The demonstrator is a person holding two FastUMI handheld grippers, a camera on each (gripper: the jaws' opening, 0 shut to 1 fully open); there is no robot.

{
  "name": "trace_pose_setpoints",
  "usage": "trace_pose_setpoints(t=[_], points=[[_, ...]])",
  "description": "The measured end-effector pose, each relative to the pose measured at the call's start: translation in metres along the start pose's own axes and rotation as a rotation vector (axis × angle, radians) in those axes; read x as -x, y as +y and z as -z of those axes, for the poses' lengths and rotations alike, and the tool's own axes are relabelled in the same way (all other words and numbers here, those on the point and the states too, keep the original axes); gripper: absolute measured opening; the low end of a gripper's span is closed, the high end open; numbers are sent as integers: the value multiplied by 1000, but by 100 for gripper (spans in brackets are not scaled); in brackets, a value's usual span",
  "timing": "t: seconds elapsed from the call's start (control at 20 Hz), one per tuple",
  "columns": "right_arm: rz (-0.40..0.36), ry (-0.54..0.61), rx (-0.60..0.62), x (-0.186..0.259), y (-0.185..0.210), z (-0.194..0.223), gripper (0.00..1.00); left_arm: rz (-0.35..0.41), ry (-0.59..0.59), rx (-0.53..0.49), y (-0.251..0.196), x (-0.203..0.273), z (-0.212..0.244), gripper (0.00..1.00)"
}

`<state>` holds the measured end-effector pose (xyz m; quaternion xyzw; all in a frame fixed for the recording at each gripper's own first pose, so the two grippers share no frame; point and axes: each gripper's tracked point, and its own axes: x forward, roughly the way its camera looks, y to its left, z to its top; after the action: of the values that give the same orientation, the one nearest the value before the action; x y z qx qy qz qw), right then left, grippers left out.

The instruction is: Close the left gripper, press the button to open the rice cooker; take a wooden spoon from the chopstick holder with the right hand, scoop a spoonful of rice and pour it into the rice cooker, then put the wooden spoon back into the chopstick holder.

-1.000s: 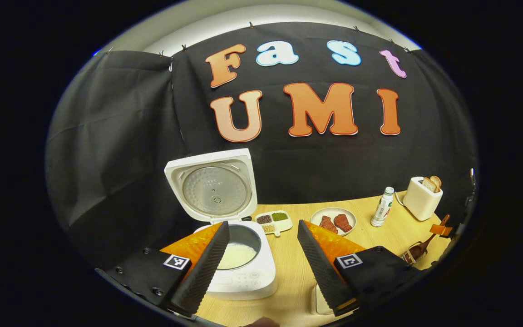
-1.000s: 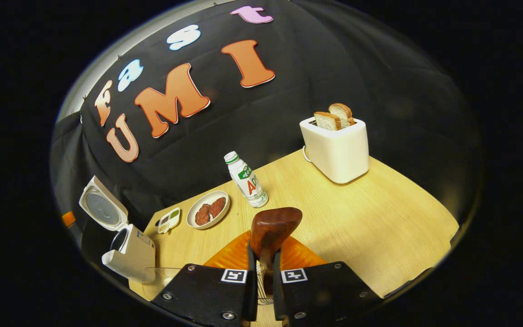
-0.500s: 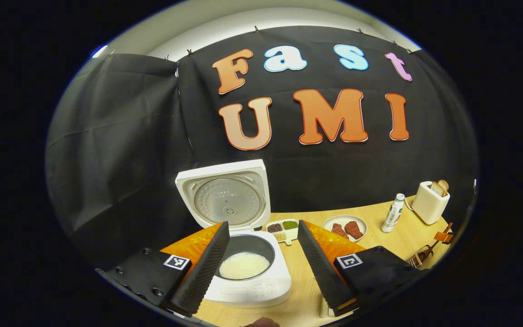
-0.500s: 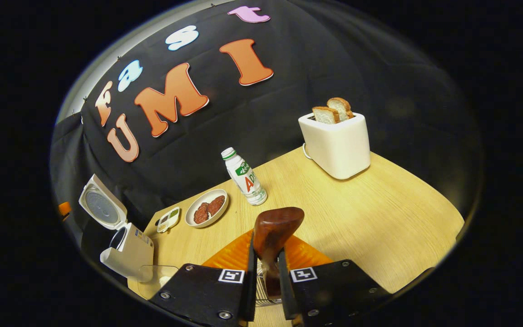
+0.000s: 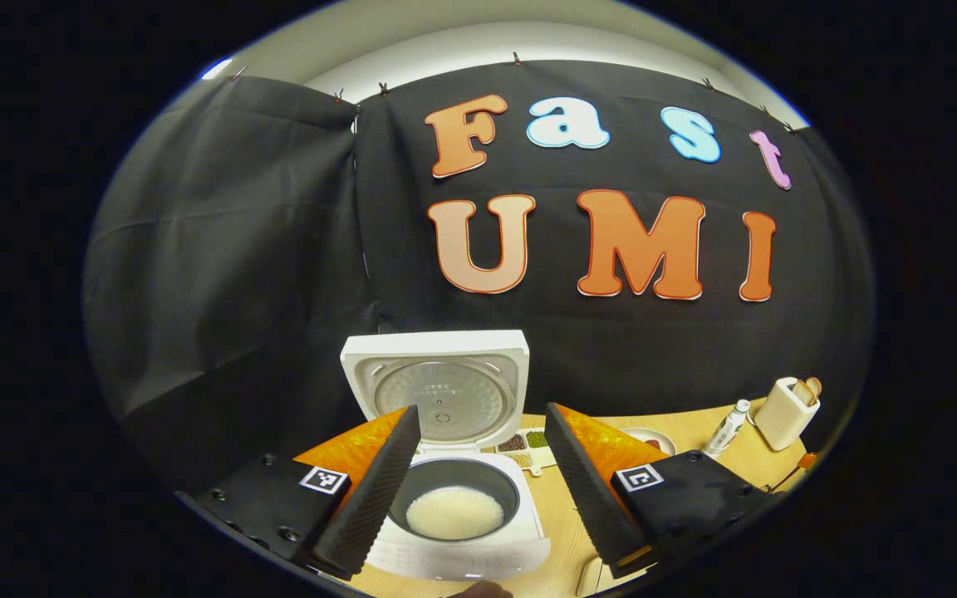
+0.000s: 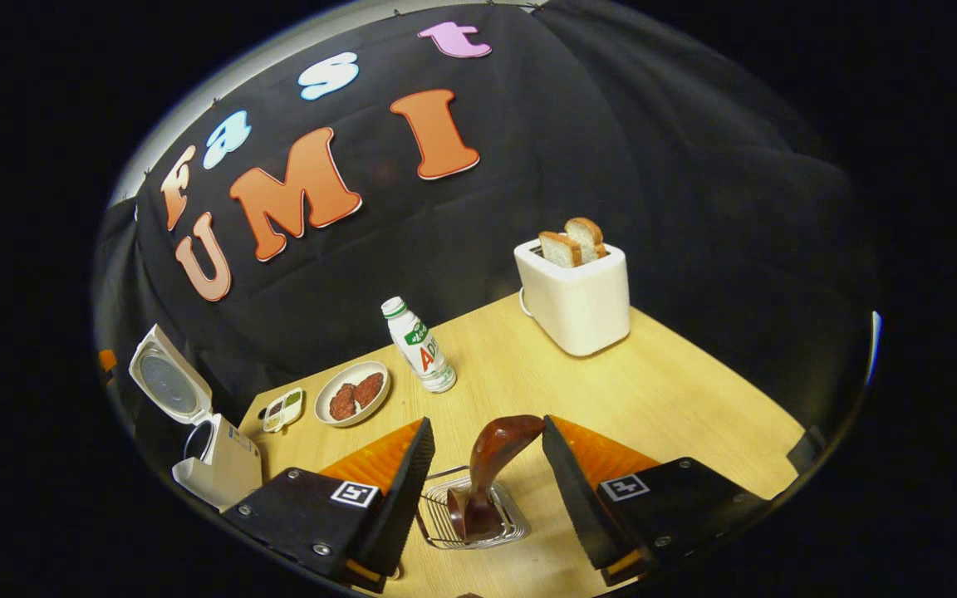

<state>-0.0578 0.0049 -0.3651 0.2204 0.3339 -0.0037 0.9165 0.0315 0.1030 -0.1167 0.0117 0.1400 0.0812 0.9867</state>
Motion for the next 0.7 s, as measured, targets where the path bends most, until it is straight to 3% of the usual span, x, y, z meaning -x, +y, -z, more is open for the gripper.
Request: trace_pose_setpoints(t=[0.2, 0.45, 0.6, 0.7], points=[[34, -100, 67, 33, 3, -47, 88, 24, 0, 84, 14, -24, -31, 99], [56, -204, 110, 75, 14, -97, 93, -24, 7, 83, 45, -65, -65, 99], [82, -272, 149, 99, 20, -119, 94, -95, 64, 55, 72, -100, -68, 98], [103, -297, 168, 115, 21, -124, 94, -78, 110, 88, 72, -124, -63, 99]])
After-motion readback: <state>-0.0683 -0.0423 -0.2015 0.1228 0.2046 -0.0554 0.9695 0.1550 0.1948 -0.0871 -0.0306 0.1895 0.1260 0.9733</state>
